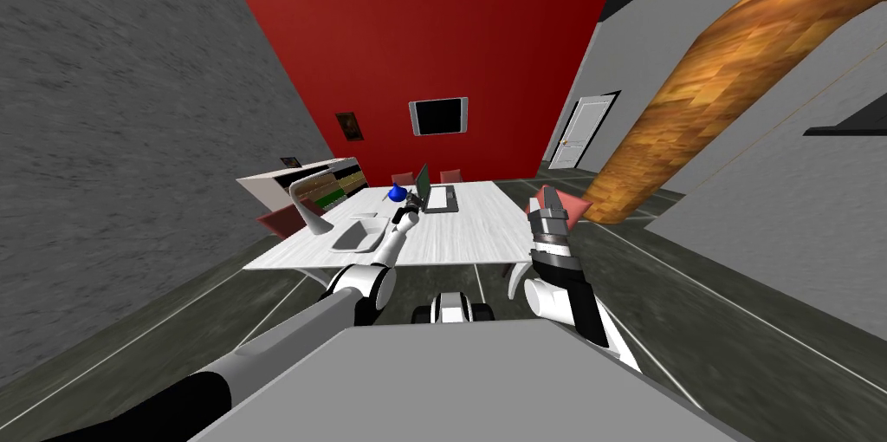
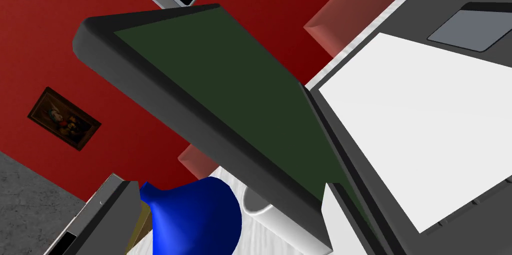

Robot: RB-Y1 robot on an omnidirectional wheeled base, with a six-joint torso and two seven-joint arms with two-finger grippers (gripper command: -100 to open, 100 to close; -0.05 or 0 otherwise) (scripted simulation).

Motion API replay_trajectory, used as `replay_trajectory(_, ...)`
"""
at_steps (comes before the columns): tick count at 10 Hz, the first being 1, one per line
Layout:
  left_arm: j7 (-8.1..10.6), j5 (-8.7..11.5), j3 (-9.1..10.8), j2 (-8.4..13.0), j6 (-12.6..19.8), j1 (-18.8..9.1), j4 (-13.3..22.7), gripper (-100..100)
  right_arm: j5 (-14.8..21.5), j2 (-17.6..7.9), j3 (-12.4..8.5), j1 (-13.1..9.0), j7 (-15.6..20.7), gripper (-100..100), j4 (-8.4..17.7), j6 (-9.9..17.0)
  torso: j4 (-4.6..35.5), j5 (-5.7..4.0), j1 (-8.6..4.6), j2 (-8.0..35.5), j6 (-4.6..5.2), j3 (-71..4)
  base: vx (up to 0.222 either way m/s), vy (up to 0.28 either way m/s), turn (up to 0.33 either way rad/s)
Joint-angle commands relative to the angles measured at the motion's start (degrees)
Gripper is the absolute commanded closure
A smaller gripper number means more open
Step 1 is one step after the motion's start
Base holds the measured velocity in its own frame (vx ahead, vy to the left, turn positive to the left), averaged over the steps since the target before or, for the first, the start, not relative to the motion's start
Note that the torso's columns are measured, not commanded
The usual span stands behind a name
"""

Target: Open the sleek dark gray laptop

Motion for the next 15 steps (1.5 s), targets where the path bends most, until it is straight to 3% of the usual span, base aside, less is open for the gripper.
replay_trajectory(1, 0.50, 0.87, -0.93, -0.16, -0.03, -0.49, 1.64, -100, 0.00, 0.00, 0.00, 0.00, 0.00, 0, 0.00, 0.00, 0.01, 0.00, -0.01, 0.03, -0.01, 0.02, 0.017, 0.021, -0.004)
replay_trajectory(2, 3.59, -1.89, -0.01, -0.76, 0.90, 0.35, 0.11, -100, 0.00, 0.00, 0.00, 0.00, 0.00, 0, 0.00, 0.00, 0.03, -0.02, -0.09, 0.10, -0.01, 0.06, 0.022, 0.006, -0.023)
replay_trajectory(3, 4.29, -3.44, -0.01, -0.76, 0.90, 0.35, 0.11, -100, 0.00, 0.01, 0.01, -0.01, 0.00, 0, 0.00, 0.00, 0.03, -0.03, -0.10, 0.07, 0.00, 0.05, 0.023, 0.001, -0.016)
replay_trajectory(5, 7.69, -6.97, 1.06, -1.35, 1.91, 1.22, -1.62, -100, 0.00, 0.01, 0.01, 0.00, 0.00, 0, 0.00, 0.00, 0.00, -0.01, -0.04, -0.01, 0.00, 0.00, 0.025, -0.003, -0.018)
replay_trajectory(6, 7.85, -8.48, 1.06, -1.35, 1.91, 1.22, -1.62, -100, 0.00, 0.01, 0.01, 0.00, 0.00, 0, 0.00, 0.00, 0.00, 0.00, 0.00, 0.00, -0.01, 0.00, 0.010, -0.001, 0.001)
replay_trajectory(7, 10.22, -10.34, 2.14, -1.95, 2.91, 2.09, -3.35, -100, 0.00, 0.01, 0.01, -0.01, 0.00, 0, 0.00, 0.00, 0.01, 0.01, 0.02, 0.03, -0.01, 0.02, 0.019, -0.002, -0.024)
replay_trajectory(8, 11.41, -12.08, 2.14, -1.95, 2.91, 2.09, -3.35, -100, 0.00, 0.01, 0.01, -0.01, 0.00, 0, 0.00, 0.00, 0.01, 0.00, 0.01, 0.01, 0.00, 0.01, 0.022, 0.000, -0.014)
replay_trajectory(9, 11.41, -13.20, 2.14, -1.95, 2.91, 2.09, -3.35, -100, 0.00, 0.01, 0.01, 0.00, 0.00, 0, 0.00, 0.00, 0.00, 0.00, 0.01, 0.00, -0.01, 0.00, 0.009, 0.002, 0.002)
replay_trajectory(10, 14.06, -15.20, 3.21, -2.54, 3.91, 2.97, -5.08, -100, 0.00, 0.01, 0.01, -0.01, 0.00, 0, 0.00, 0.00, 0.01, 0.00, 0.01, 0.03, -0.01, 0.02, 0.019, 0.003, -0.024)
replay_trajectory(12, 14.98, -17.93, 3.21, -2.54, 3.91, 2.97, -5.08, -100, 0.00, 0.01, 0.01, 0.00, 0.00, 0, 0.00, 0.00, 0.00, 0.00, -0.01, 0.00, -0.01, 0.00, 0.015, 0.000, -0.006)
replay_trajectory(13, 17.62, -19.99, 4.28, -3.14, 4.91, 3.84, -6.81, -100, 0.00, 0.01, 0.01, -0.01, 0.00, 0, 0.00, 0.00, 0.01, 0.00, -0.01, 0.03, -0.01, 0.01, 0.020, 0.001, -0.023)
replay_trajectory(15, 18.54, -22.65, 4.28, -3.14, 4.91, 3.84, -6.81, -100, 0.00, 0.01, 0.01, 0.00, 0.00, 0, 0.00, 0.00, 0.00, 0.00, 0.00, 0.00, -0.01, 0.00, 0.015, 0.001, -0.007)
